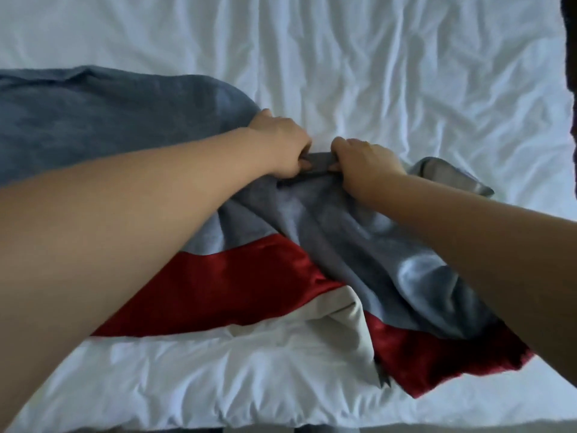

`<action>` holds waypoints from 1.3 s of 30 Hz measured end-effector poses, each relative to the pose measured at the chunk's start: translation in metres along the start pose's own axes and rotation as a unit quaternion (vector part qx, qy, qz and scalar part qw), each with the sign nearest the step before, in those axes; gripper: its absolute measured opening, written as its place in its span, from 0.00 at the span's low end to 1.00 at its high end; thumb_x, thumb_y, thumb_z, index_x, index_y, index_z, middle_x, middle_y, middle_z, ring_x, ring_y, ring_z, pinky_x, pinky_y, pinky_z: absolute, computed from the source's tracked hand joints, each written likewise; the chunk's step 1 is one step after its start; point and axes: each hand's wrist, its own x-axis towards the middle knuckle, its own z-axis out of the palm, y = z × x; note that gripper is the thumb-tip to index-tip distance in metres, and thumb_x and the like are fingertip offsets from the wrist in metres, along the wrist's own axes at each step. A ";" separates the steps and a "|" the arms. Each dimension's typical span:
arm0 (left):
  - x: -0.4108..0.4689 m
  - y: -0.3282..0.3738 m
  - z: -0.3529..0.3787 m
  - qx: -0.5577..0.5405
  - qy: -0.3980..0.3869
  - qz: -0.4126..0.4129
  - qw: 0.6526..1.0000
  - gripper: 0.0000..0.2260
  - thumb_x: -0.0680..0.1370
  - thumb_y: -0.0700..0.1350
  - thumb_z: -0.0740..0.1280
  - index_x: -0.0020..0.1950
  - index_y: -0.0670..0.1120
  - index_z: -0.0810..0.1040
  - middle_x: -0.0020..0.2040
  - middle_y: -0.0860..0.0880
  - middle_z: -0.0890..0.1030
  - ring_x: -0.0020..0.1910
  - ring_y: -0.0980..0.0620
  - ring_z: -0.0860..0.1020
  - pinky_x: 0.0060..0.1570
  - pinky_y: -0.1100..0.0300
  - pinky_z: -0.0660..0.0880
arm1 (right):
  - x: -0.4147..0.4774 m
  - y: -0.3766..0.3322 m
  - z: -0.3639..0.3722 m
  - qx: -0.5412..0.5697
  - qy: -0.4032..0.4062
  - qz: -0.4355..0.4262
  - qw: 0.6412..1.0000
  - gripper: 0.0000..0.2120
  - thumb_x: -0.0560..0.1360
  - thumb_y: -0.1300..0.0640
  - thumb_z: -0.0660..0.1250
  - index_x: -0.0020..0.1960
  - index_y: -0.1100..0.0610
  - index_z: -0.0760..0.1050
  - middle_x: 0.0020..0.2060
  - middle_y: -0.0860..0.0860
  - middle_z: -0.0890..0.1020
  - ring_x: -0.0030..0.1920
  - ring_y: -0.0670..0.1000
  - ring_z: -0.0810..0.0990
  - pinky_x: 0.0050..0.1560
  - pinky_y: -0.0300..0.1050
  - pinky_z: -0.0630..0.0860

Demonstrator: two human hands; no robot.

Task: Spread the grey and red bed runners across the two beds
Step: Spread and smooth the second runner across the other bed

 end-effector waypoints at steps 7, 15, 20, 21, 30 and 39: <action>0.024 -0.001 -0.049 -0.105 0.126 -0.086 0.983 0.07 0.74 0.40 0.65 0.46 0.52 0.71 0.45 0.49 0.75 0.43 0.46 0.71 0.42 0.53 0.64 | 0.019 0.058 -0.051 -0.016 0.121 -0.018 0.992 0.08 0.79 0.67 0.56 0.56 0.58 0.64 0.48 0.61 0.74 0.40 0.62 0.75 0.39 0.55 0.68; 0.063 0.014 -0.054 -0.140 0.268 -0.126 0.945 0.16 0.76 0.36 0.63 0.62 0.48 0.70 0.63 0.46 0.72 0.51 0.42 0.75 0.43 0.51 0.68 | 0.060 0.086 -0.078 -0.131 0.204 0.047 0.969 0.13 0.75 0.64 0.66 0.60 0.61 0.78 0.66 0.61 0.69 0.65 0.64 0.68 0.60 0.58 0.68; 0.059 0.011 -0.004 -0.107 0.198 -0.123 0.967 0.21 0.80 0.50 0.64 0.73 0.52 0.67 0.76 0.48 0.65 0.76 0.44 0.61 0.66 0.40 0.67 | 0.052 0.052 -0.032 -0.065 0.122 -0.005 0.990 0.22 0.76 0.53 0.61 0.69 0.55 0.73 0.71 0.59 0.69 0.74 0.63 0.61 0.72 0.59 0.57; 0.056 0.007 0.005 -0.113 0.196 -0.117 0.967 0.22 0.80 0.52 0.64 0.74 0.53 0.67 0.79 0.48 0.62 0.79 0.45 0.56 0.69 0.38 0.64 | 0.052 0.047 -0.022 -0.040 0.111 -0.015 0.993 0.24 0.78 0.52 0.59 0.73 0.55 0.69 0.75 0.59 0.65 0.77 0.62 0.56 0.75 0.59 0.53; -0.010 0.016 0.068 -0.115 0.206 -0.034 0.971 0.28 0.81 0.63 0.55 0.78 0.51 0.66 0.80 0.48 0.63 0.79 0.43 0.59 0.74 0.40 0.60 | 0.014 0.025 0.012 0.092 0.122 -0.061 0.986 0.27 0.75 0.40 0.66 0.70 0.51 0.71 0.62 0.54 0.73 0.64 0.59 0.70 0.61 0.58 0.73; -0.087 0.079 0.125 -0.130 0.201 0.091 0.967 0.29 0.80 0.64 0.57 0.75 0.48 0.72 0.76 0.44 0.69 0.80 0.36 0.57 0.73 0.32 0.56 | -0.065 -0.003 0.062 0.107 0.038 -0.008 0.993 0.16 0.75 0.50 0.66 0.61 0.52 0.72 0.57 0.53 0.72 0.61 0.59 0.69 0.61 0.61 0.67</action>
